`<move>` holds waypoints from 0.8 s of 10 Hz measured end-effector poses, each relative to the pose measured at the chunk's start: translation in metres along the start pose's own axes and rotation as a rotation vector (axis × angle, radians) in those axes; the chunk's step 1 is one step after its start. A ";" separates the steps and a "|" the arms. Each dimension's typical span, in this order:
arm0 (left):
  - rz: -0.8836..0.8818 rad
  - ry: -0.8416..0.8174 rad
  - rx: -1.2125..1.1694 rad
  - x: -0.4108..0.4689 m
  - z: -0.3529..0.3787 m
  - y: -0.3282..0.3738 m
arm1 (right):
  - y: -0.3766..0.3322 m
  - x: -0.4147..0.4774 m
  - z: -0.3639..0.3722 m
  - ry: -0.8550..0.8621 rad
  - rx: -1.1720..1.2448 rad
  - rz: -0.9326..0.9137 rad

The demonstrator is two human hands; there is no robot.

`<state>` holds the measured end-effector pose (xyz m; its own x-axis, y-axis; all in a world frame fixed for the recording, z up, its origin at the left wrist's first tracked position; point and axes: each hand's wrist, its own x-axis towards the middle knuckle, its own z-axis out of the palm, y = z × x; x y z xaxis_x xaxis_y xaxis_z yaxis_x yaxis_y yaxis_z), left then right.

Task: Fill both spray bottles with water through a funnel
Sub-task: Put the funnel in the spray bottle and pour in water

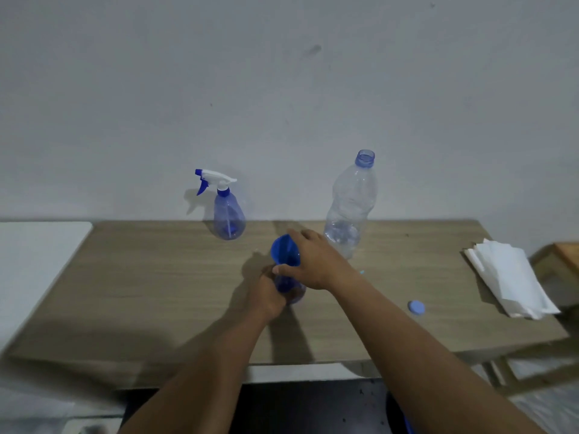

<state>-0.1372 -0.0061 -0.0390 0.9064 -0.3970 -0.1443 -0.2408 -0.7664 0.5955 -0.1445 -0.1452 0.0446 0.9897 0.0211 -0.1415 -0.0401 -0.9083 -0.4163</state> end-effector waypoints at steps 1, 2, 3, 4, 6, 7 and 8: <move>-0.050 -0.007 -0.257 0.018 0.017 -0.010 | -0.002 0.003 0.003 0.007 0.013 -0.009; -0.055 -0.006 -0.363 0.016 0.017 -0.016 | -0.002 0.003 -0.001 0.020 0.063 0.018; -0.059 0.027 -0.351 0.011 0.007 -0.013 | -0.002 0.000 -0.003 0.013 0.021 0.036; -0.069 0.025 -0.382 0.015 0.011 -0.024 | -0.005 -0.001 -0.008 -0.022 0.068 0.051; -0.117 0.016 -0.460 0.011 0.007 -0.020 | -0.007 -0.008 -0.041 0.039 0.195 0.134; -0.105 0.009 -0.399 0.011 0.007 -0.023 | -0.004 -0.002 -0.049 0.147 0.353 0.128; -0.103 0.026 -0.375 0.013 0.012 -0.030 | -0.002 0.011 -0.042 0.209 0.423 0.101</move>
<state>-0.1226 0.0057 -0.0678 0.9291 -0.3103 -0.2012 -0.0087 -0.5622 0.8270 -0.1283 -0.1604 0.0815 0.9826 -0.1824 -0.0342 -0.1467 -0.6509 -0.7448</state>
